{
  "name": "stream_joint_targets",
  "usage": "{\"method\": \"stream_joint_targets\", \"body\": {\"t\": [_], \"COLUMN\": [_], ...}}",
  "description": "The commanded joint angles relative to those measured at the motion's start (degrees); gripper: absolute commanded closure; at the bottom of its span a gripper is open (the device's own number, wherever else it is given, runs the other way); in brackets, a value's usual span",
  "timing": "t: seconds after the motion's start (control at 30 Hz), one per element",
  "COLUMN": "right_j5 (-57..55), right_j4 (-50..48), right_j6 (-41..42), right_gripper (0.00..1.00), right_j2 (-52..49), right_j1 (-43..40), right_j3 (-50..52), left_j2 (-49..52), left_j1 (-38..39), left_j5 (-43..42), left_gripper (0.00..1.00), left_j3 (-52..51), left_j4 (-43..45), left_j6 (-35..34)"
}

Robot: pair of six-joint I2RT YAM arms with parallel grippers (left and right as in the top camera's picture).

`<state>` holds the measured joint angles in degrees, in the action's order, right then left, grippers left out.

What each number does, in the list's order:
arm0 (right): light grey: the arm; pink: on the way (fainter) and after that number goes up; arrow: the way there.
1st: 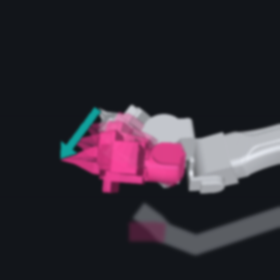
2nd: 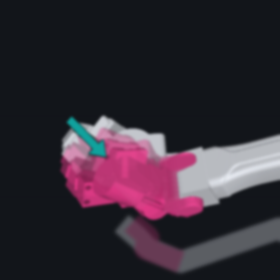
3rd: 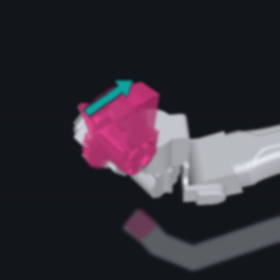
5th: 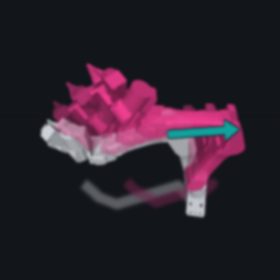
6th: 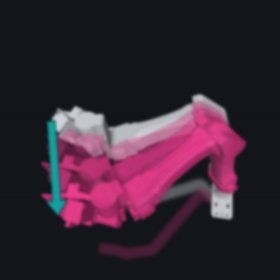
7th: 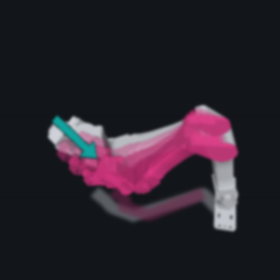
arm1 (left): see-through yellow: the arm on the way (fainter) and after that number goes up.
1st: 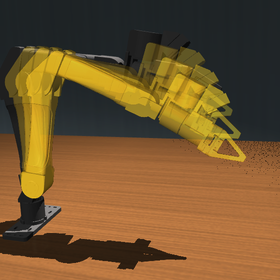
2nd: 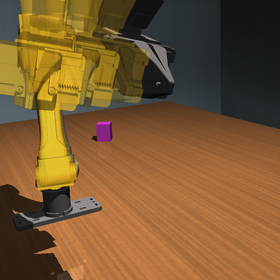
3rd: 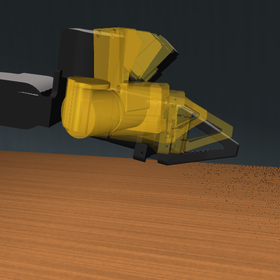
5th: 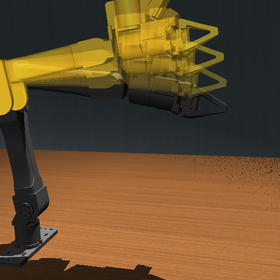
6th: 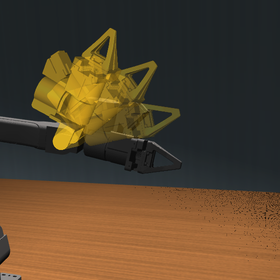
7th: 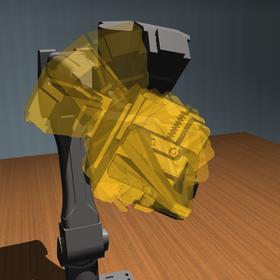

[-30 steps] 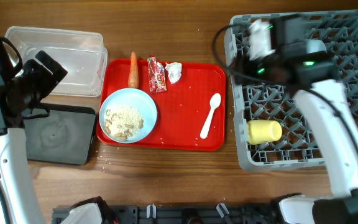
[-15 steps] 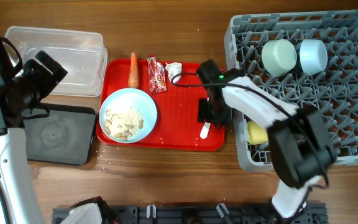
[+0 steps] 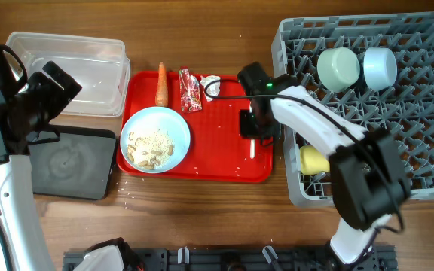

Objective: Sort waste into correct bins and load items into the dishwasher rack
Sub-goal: 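Pick up the white spoon with the right gripper and stand it in the rack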

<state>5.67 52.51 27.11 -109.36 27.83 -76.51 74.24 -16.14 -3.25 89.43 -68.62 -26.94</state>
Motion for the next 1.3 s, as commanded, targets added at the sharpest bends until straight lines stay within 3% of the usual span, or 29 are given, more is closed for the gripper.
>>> {"method": "stream_joint_targets", "body": {"t": [0.0,0.13,0.37,0.5,0.57,0.7,1.07,1.1,1.13,1.27], "right_j5": [-6.08,-11.74,-14.78,-3.41,-1.51,-1.53,1.64,3.89,7.45,14.34], "right_j4": [-0.37,-1.09,-6.73,-6.62,-6.84,-6.86,-7.28,-7.19,-6.88,-5.2], "right_j6": [-4.72,-12.04,-22.97,-28.85,-28.06,-23.54,-28.41,-28.39,-28.39,-28.41], "right_gripper": [0.96,0.96,0.95,0.77,0.74,0.51,0.43,0.4,0.0,0.0], "right_j2": [10.8,18.64,13.64,10.58,10.93,13.81,41.46,44.26,46.66,53.88], "right_j1": [-1.81,-8.33,-18.1,-17.09,-15.63,-14.75,-15.13,-15.13,-15.15,-15.15], "right_j3": [-2.32,-2.29,-1.79,-1.79,-1.88,-2.91,-4.87,-4.87,-4.87,-4.85], "left_j2": [0.02,0.02,0.02,0.02,0.02,0.02,0.02,0.02,0.02,0.02], "left_j1": [-0.28,-0.28,-0.28,-0.28,-0.28,-0.28,-0.28,-0.28,-0.28,-0.28], "left_j5": [0.57,0.57,0.57,0.57,0.57,0.57,0.57,0.57,0.57,0.57], "left_gripper": [0.0,0.0,0.0,0.0,0.0,0.0,0.0,0.0,0.0,0.0], "left_j3": [0.22,0.22,0.2,0.22,0.22,0.2,0.22,0.2,0.2,0.22], "left_j4": [0.2,0.2,0.2,0.2,0.2,0.2,0.2,0.2,0.2,0.2], "left_j6": [-0.52,-0.52,-0.52,-0.52,-0.52,-0.52,-0.52,-0.52,-0.52,-0.52]}}
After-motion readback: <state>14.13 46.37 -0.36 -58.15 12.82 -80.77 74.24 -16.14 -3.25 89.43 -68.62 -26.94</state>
